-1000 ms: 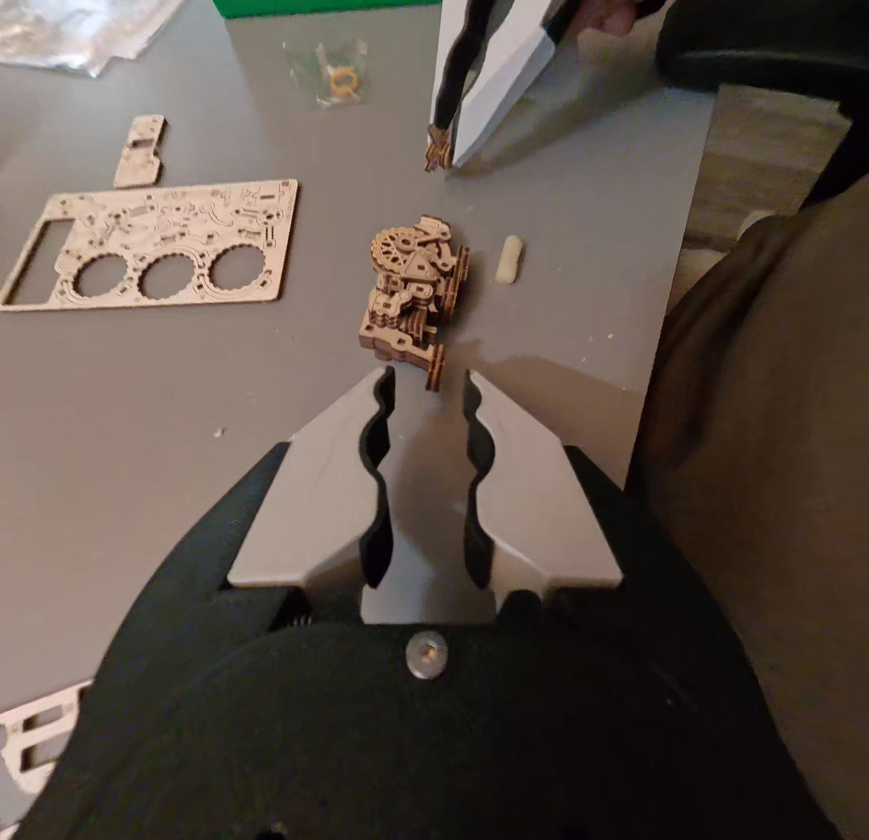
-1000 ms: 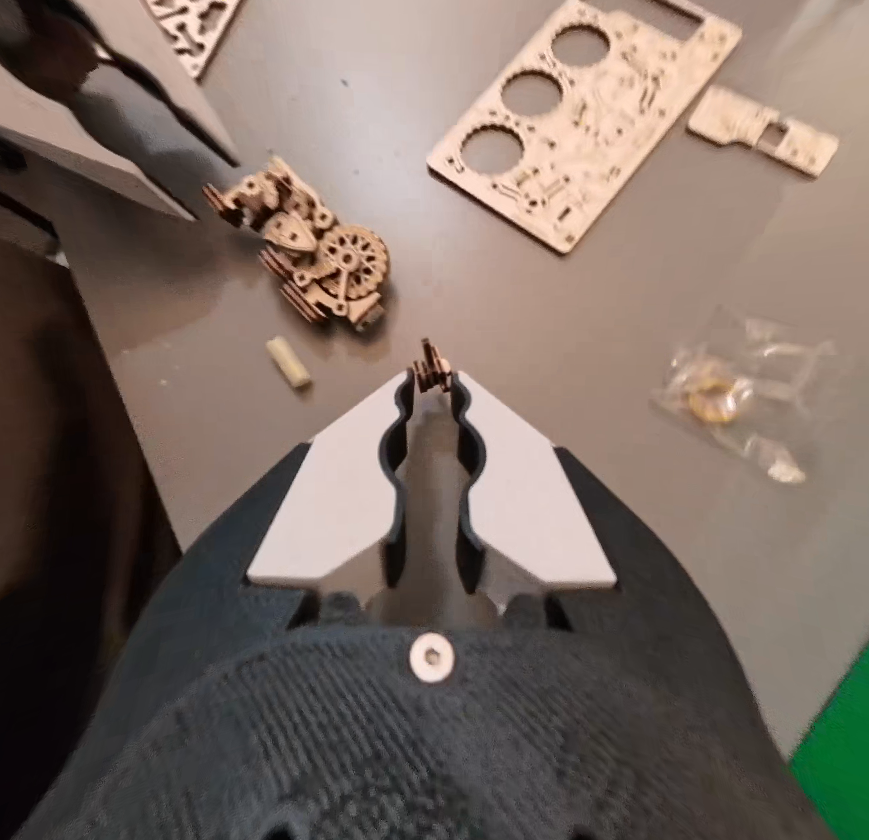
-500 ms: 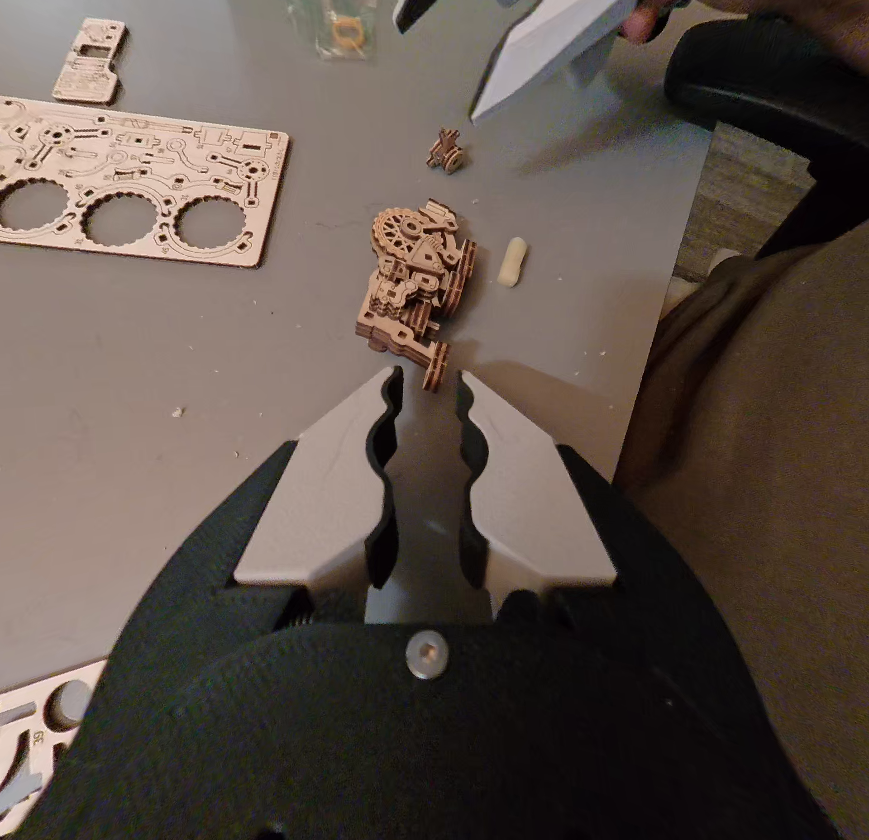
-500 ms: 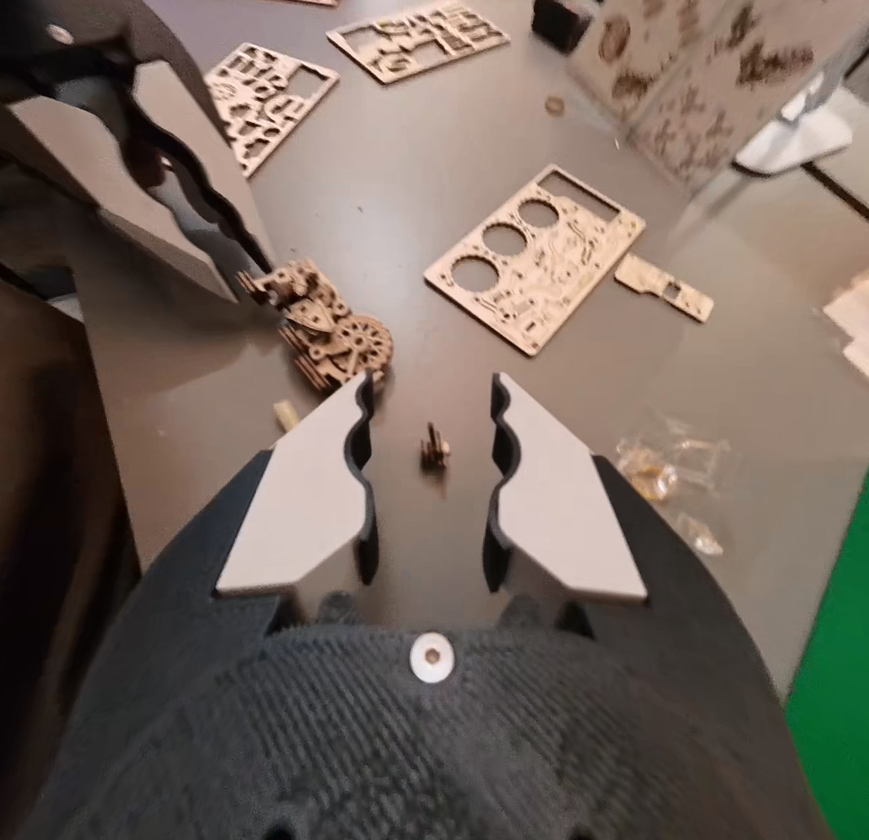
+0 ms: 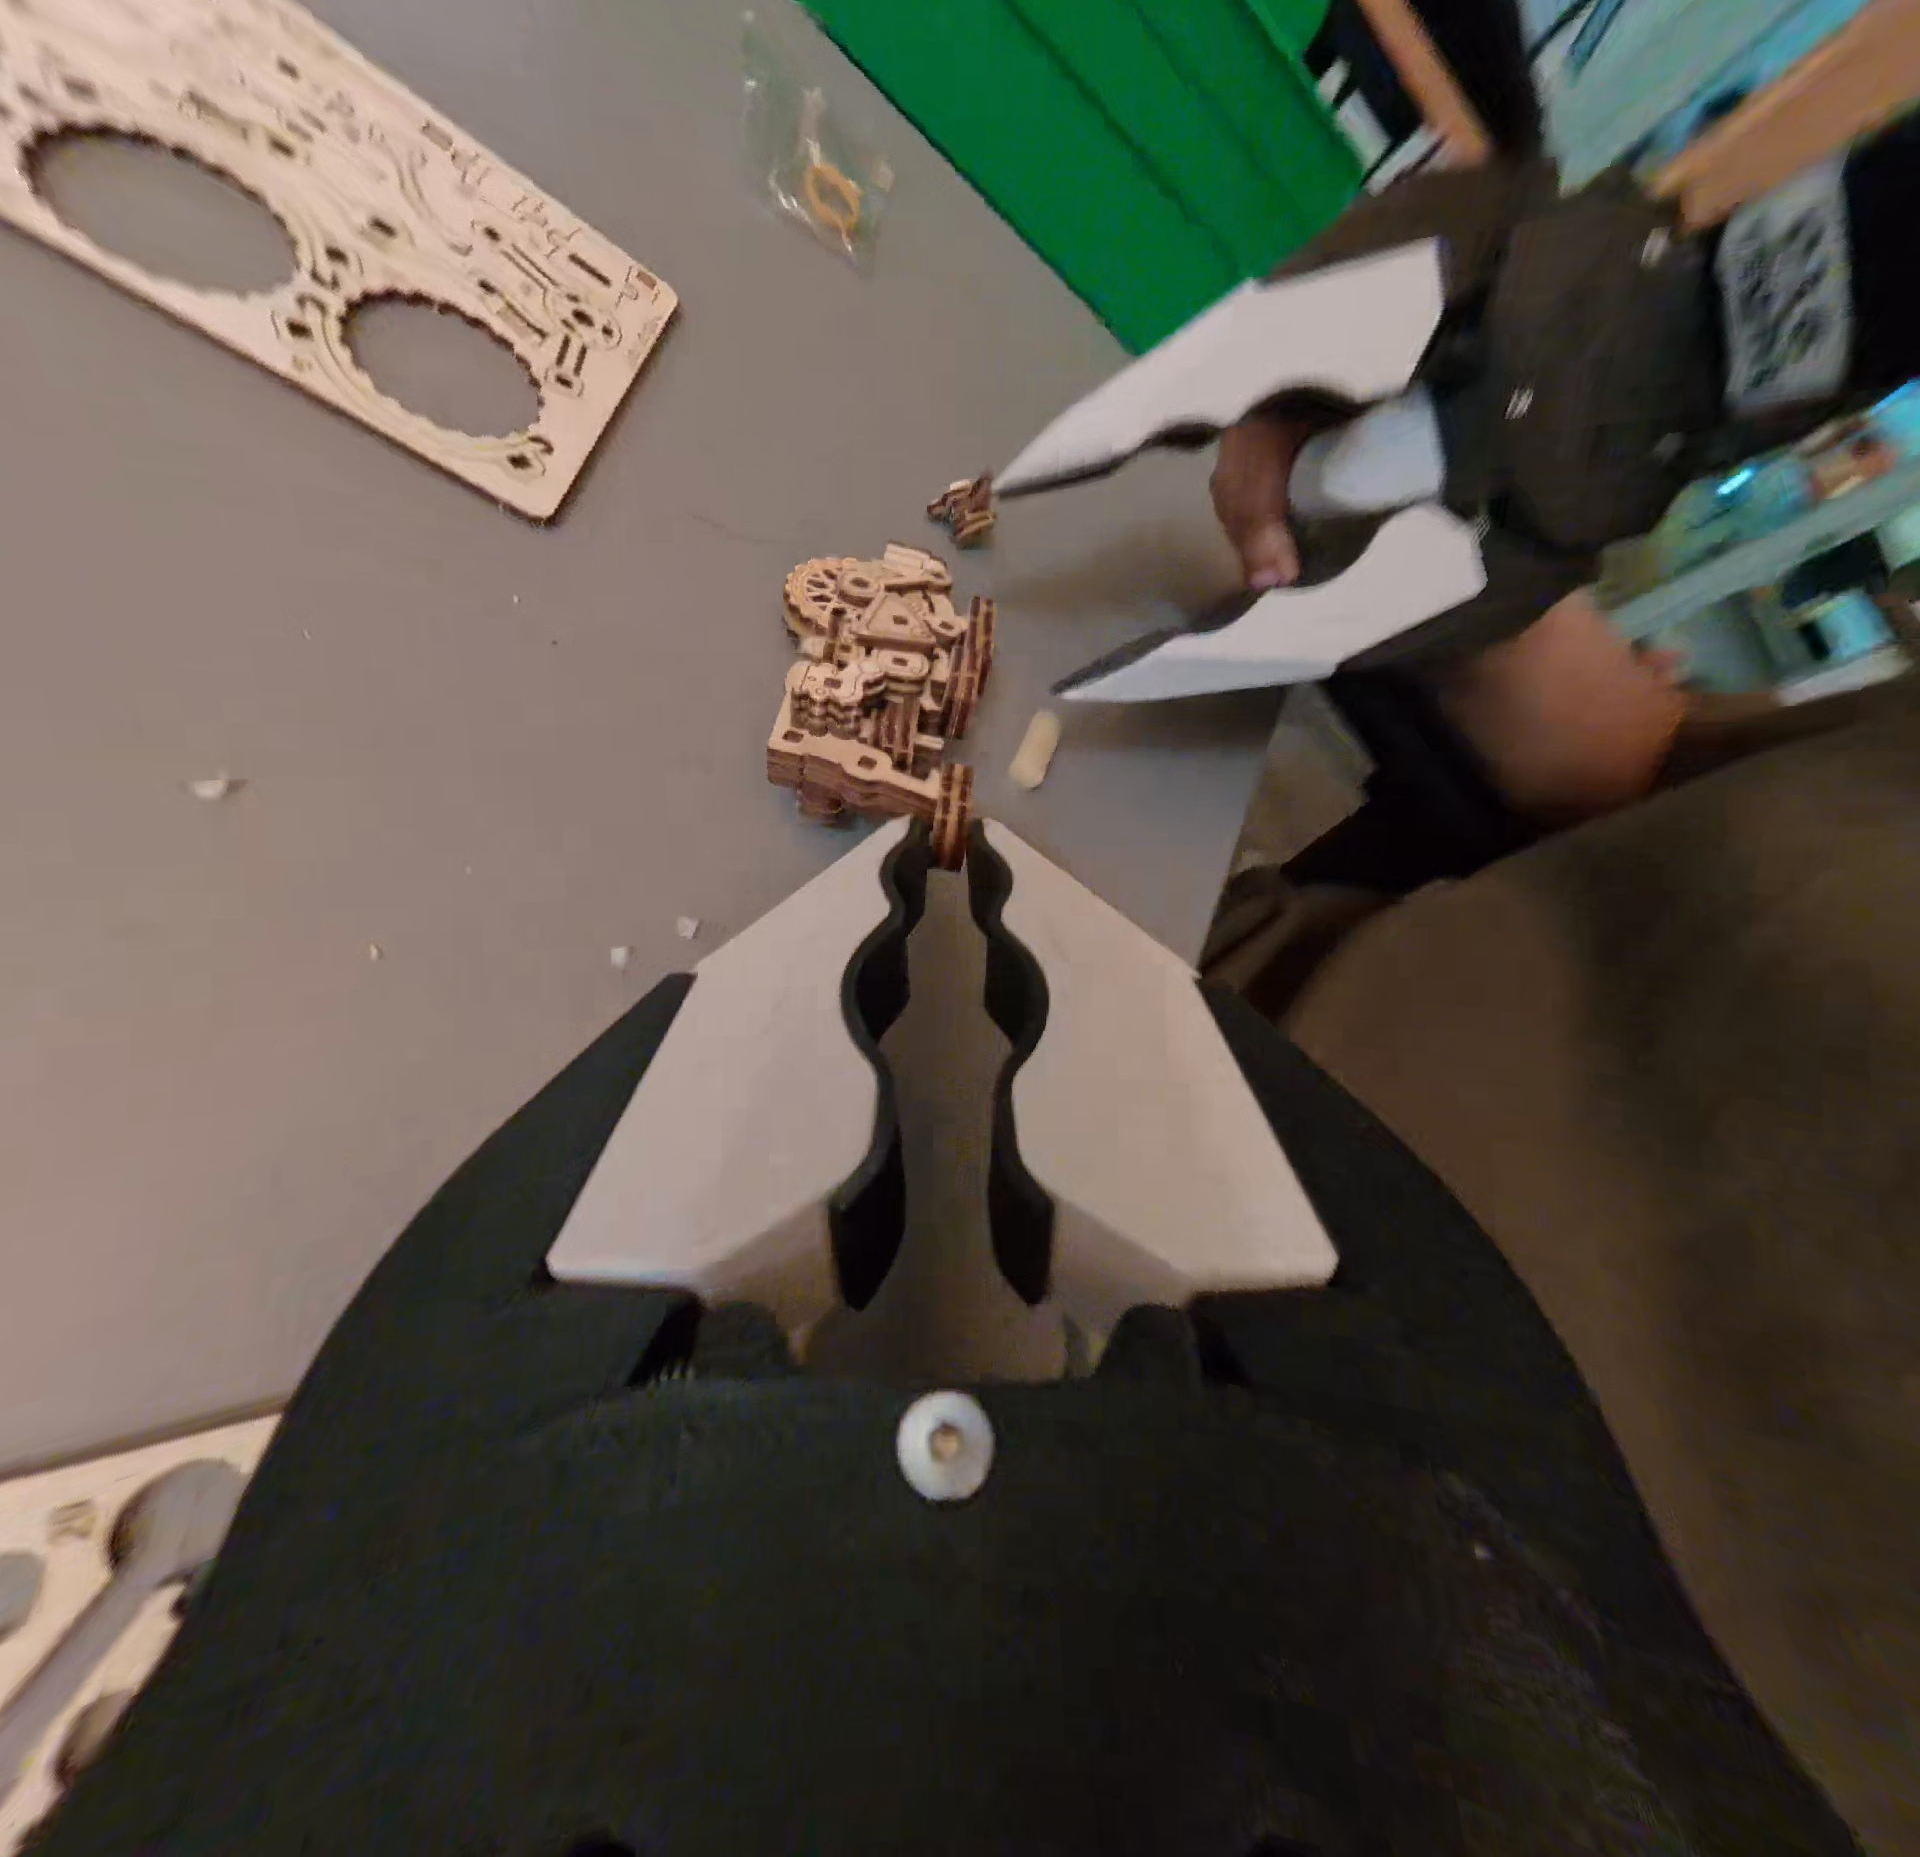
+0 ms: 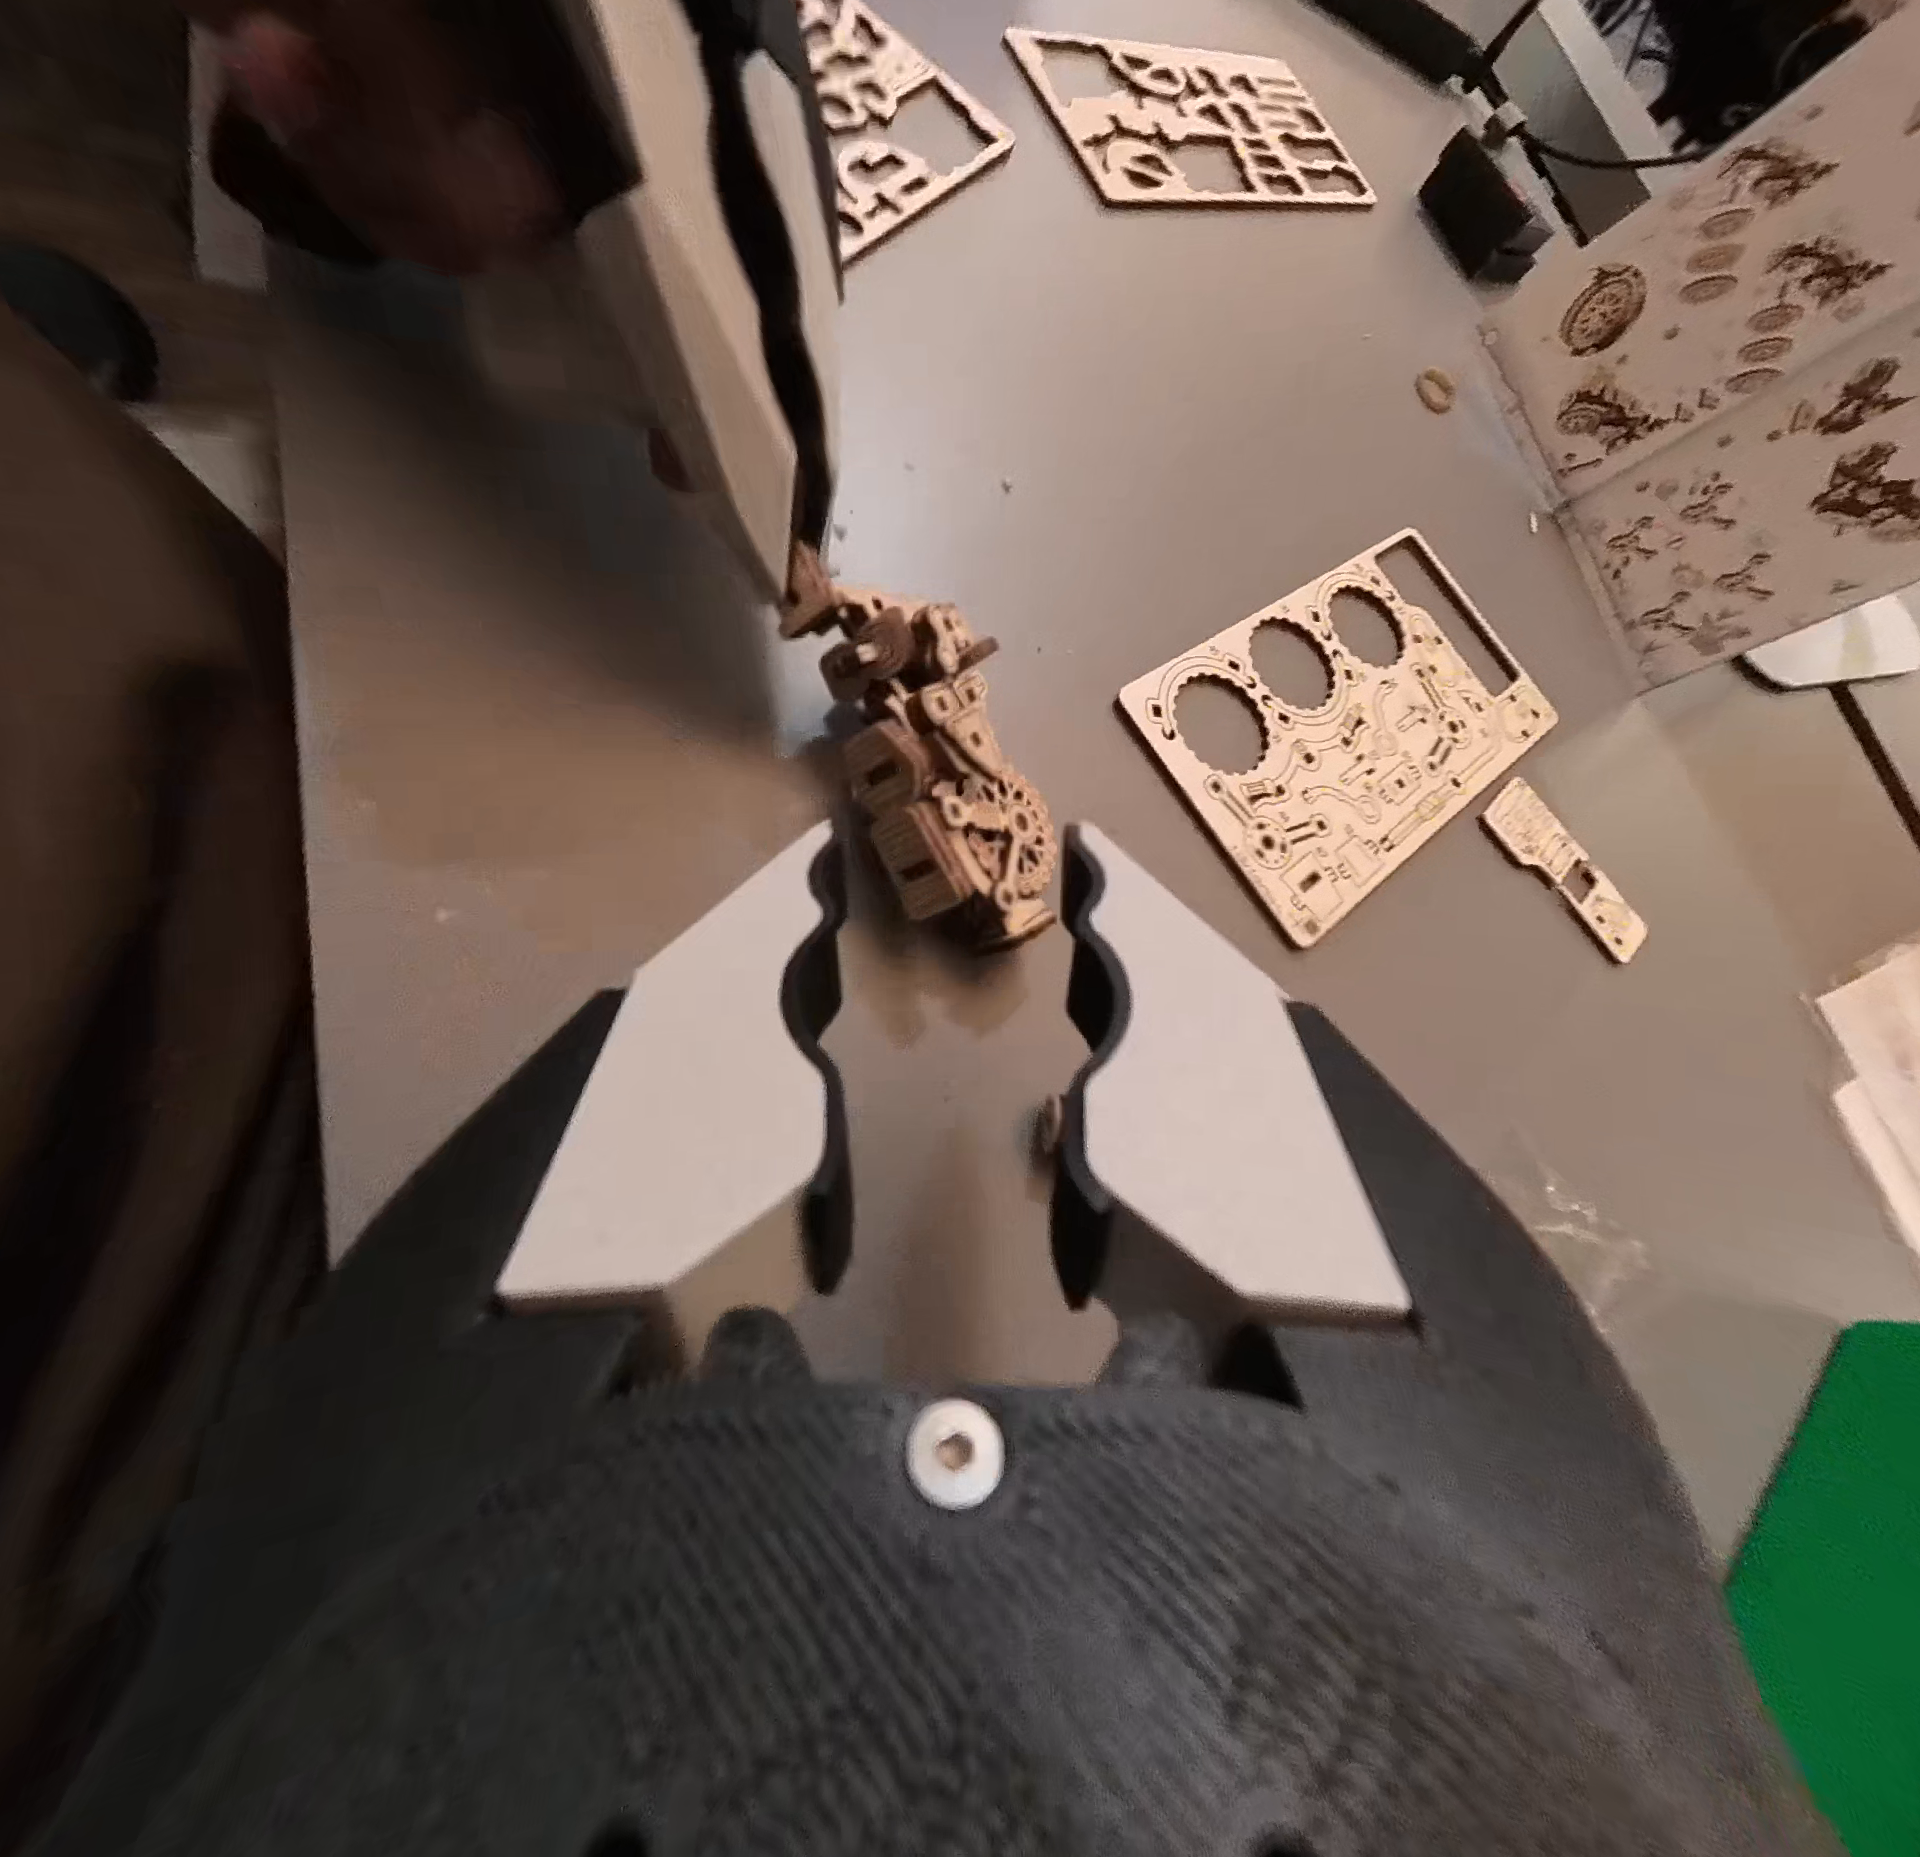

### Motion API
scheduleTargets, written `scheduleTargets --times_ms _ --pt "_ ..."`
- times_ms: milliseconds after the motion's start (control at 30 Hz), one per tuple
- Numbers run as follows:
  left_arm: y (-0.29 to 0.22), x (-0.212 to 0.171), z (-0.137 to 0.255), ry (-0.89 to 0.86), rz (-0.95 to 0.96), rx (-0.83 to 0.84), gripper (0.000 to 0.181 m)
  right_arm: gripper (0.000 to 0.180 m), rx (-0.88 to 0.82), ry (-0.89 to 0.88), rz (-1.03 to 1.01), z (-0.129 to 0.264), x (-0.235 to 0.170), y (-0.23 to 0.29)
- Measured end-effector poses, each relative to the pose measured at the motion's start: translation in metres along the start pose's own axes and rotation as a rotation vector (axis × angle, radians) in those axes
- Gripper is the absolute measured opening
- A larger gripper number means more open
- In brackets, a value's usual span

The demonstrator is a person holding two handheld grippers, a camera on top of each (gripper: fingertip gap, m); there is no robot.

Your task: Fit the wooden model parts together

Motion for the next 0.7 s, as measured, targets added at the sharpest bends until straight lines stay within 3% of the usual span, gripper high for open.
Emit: scheduleTargets --times_ms 33,167,300,533,700 --pt "0.001 0.001 0.001 -0.017 0.057 -0.036 0.004 0.037 -0.01 0.019 0.025 -0.001 -0.001 0.001" --pt "0.002 0.009 0.007 -0.1 0.199 -0.145 0.0 0.037 -0.068 0.105 0.167 -0.01 -0.004 0.005" --pt "0.004 0.007 0.007 -0.089 0.204 -0.144 0.006 0.035 -0.086 0.198 0.292 -0.022 -0.009 0.01" --pt "0.004 0.005 0.006 -0.046 -0.014 -0.012 0.043 0.03 -0.096 0.212 0.341 -0.026 -0.011 0.013" --pt "-0.007 0.0 -0.004 0.018 -0.251 0.113 0.057 0.03 -0.073 0.202 0.295 -0.026 -0.012 0.011"
Point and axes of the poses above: each gripper's, where its closed fingertips meet, z back along the fingers, x out of its top, y = z × x across the jaws, the point moved 6 cm from there along z, back along the fingers, and after that the axes turned 6 degrees about -z, right-handed, at the moved point
